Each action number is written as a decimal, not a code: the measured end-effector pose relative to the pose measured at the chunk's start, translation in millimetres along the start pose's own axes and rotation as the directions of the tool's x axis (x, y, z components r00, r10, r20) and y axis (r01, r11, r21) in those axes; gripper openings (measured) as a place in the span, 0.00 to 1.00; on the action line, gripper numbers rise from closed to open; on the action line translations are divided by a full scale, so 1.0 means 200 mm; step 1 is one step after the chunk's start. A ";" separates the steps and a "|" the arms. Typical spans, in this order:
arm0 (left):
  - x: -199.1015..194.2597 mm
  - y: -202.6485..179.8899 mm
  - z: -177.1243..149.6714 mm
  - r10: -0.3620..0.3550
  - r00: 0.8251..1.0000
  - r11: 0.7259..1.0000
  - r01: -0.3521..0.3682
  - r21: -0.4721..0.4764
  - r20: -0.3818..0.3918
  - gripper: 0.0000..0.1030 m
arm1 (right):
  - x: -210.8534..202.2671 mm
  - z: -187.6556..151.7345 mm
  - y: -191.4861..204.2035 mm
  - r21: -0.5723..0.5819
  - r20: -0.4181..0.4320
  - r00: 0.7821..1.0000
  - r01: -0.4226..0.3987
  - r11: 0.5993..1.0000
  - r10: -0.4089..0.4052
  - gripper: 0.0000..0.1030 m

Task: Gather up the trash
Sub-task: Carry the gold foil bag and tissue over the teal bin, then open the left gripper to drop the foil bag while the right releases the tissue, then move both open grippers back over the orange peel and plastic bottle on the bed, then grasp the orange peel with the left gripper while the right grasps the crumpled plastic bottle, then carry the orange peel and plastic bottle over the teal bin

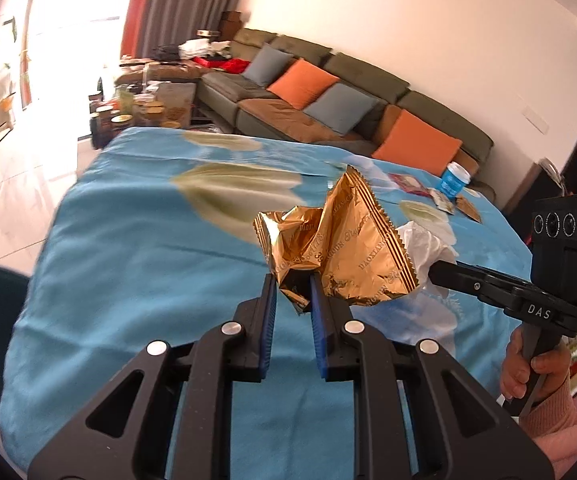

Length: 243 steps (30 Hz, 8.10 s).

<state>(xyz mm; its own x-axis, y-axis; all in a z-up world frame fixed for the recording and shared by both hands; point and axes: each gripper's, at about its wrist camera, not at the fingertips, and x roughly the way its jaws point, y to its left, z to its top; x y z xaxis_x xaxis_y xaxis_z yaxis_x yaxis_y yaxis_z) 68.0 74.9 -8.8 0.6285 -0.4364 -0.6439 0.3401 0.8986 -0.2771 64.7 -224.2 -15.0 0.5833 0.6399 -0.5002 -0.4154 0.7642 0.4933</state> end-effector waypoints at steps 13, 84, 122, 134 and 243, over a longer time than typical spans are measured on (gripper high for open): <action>-0.31 0.30 -0.15 0.104 0.993 0.990 -0.098 -0.103 0.062 0.17 | 0.25 0.03 0.28 -0.094 -0.095 0.992 -0.090 0.992 0.081 0.13; -0.67 1.44 -0.54 0.480 0.876 0.753 -0.439 -0.490 -0.048 0.19 | 1.42 0.00 1.33 -0.434 -0.460 0.886 -0.278 0.857 0.054 0.15; -0.61 1.08 -0.39 0.410 0.906 0.868 -0.352 -0.349 0.107 0.58 | 1.06 0.12 1.07 -0.359 -0.369 0.924 -0.238 0.902 0.097 0.35; -0.23 0.42 -0.15 0.146 0.983 0.987 -0.136 -0.088 0.113 0.60 | 0.53 0.30 0.51 -0.251 -0.154 0.987 0.013 0.968 -0.053 0.35; 0.26 -0.19 0.05 -0.063 0.995 0.997 0.065 0.033 -0.083 0.09 | 0.07 0.24 -0.12 -0.014 0.047 0.995 0.084 0.996 -0.084 0.01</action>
<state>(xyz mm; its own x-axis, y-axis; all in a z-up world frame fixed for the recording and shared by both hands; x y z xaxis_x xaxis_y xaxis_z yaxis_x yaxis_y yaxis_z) 94.3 16.6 -24.9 0.5458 -0.4865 -0.6822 0.4033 0.8662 -0.2951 116.7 -238.3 1.2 0.6486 0.5692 -0.5054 -0.3742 0.8166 0.4395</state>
